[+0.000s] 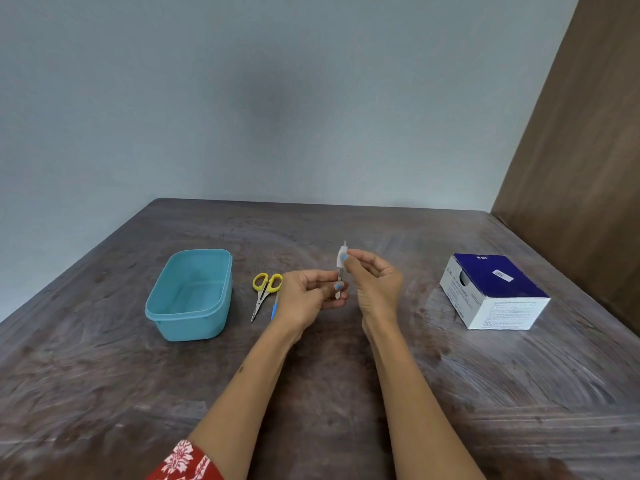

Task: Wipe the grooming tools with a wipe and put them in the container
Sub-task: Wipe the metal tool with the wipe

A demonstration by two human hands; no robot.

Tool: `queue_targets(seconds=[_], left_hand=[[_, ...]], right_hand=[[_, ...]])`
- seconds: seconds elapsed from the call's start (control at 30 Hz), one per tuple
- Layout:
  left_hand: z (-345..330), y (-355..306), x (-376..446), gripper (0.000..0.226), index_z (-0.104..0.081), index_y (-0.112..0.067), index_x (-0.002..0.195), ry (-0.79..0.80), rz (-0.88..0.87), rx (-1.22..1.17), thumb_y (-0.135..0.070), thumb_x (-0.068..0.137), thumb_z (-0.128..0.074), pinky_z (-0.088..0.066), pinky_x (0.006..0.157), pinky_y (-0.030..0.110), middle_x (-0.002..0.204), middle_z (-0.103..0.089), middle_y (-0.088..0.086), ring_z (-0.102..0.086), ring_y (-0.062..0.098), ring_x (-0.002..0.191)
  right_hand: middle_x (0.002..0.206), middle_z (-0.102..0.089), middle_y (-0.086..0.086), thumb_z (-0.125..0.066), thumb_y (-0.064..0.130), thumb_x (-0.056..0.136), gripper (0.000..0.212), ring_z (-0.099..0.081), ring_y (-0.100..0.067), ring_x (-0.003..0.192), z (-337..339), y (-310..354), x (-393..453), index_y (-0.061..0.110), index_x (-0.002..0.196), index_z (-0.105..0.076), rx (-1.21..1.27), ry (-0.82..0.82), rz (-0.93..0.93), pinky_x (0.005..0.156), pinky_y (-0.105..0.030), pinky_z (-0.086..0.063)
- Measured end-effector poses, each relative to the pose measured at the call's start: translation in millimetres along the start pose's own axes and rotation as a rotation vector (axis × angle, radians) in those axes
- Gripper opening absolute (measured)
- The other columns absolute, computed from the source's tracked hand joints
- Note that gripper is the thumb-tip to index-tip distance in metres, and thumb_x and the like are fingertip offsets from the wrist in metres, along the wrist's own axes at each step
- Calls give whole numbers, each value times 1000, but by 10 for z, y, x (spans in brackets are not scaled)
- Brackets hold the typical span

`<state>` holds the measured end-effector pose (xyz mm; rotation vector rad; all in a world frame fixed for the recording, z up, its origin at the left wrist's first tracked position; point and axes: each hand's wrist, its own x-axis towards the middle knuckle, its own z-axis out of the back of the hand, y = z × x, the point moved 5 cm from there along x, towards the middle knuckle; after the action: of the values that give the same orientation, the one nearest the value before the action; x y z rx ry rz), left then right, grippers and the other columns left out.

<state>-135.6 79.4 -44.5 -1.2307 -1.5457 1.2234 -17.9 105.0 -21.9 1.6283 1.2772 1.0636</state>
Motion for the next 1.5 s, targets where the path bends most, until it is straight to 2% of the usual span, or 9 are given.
queue_targets(seconds=[0.13,0.3,0.47,0.6,0.73,0.87,1.03,1.23,1.5], left_hand=[[26,-11,17,13,-66,-1,84,-37,-18,-19,10,81,-61,-59,60,26,73,-69,12,-68,16,59],[24,26,25,15,-67,-3,85,-32,-9,0,10,81,-61,-59,62,27,73,-71,11,-69,19,63],[64,21,52,15,-67,6,92,-74,-60,11,12,82,-58,-58,61,25,69,-69,9,-67,13,59],[38,51,47,14,-68,-2,86,-61,-58,11,10,81,-61,-58,61,27,71,-70,10,-68,16,61],[49,55,55,14,-68,1,89,-74,-74,4,10,80,-61,-58,60,25,68,-71,8,-68,16,62],[12,57,30,15,-67,-2,85,-48,-64,-26,11,79,-62,-58,61,27,67,-71,9,-68,17,61],[18,57,30,19,-67,-2,86,-36,-80,-63,15,79,-60,-58,62,26,67,-71,8,-69,17,62],[-23,63,15,17,-67,0,89,-8,-61,-81,13,78,-62,-58,64,25,74,-72,11,-70,20,67],[-58,103,4,7,-66,-1,84,40,17,-41,5,81,-63,-59,65,27,72,-71,11,-70,21,67]], right_hand=[[56,-66,6,-69,-6,77,12,-60,1,48,-32,-17,-47,6,74,-68,-47,30,-8,46,-11,-46],[69,-69,-1,-72,0,77,9,-64,2,57,-12,-15,2,8,78,-70,-59,-1,-10,52,-11,-48],[62,-66,-3,-68,-6,77,7,-58,0,45,-55,-44,-59,-4,84,-68,-123,73,-69,47,-12,-47],[70,-69,0,-70,-2,78,8,-64,1,57,-33,17,-28,4,83,-69,-96,46,-23,51,-11,-47],[58,-65,2,-68,-7,78,9,-59,0,45,-47,21,-69,2,77,-67,-99,80,-60,45,-11,-46],[63,-67,1,-70,-2,78,8,-60,1,48,-55,87,-53,6,78,-67,-89,72,-21,45,-12,-46],[54,-66,6,-70,-4,76,9,-58,-1,45,-48,48,-57,4,77,-67,-143,99,-51,44,-14,-47],[64,-69,4,-72,-2,76,13,-63,0,55,-21,81,-27,11,77,-68,-54,46,-17,51,-12,-48],[59,-69,5,-72,-5,74,15,-64,-1,57,1,105,-13,9,74,-69,45,-10,-5,55,-12,-49]])
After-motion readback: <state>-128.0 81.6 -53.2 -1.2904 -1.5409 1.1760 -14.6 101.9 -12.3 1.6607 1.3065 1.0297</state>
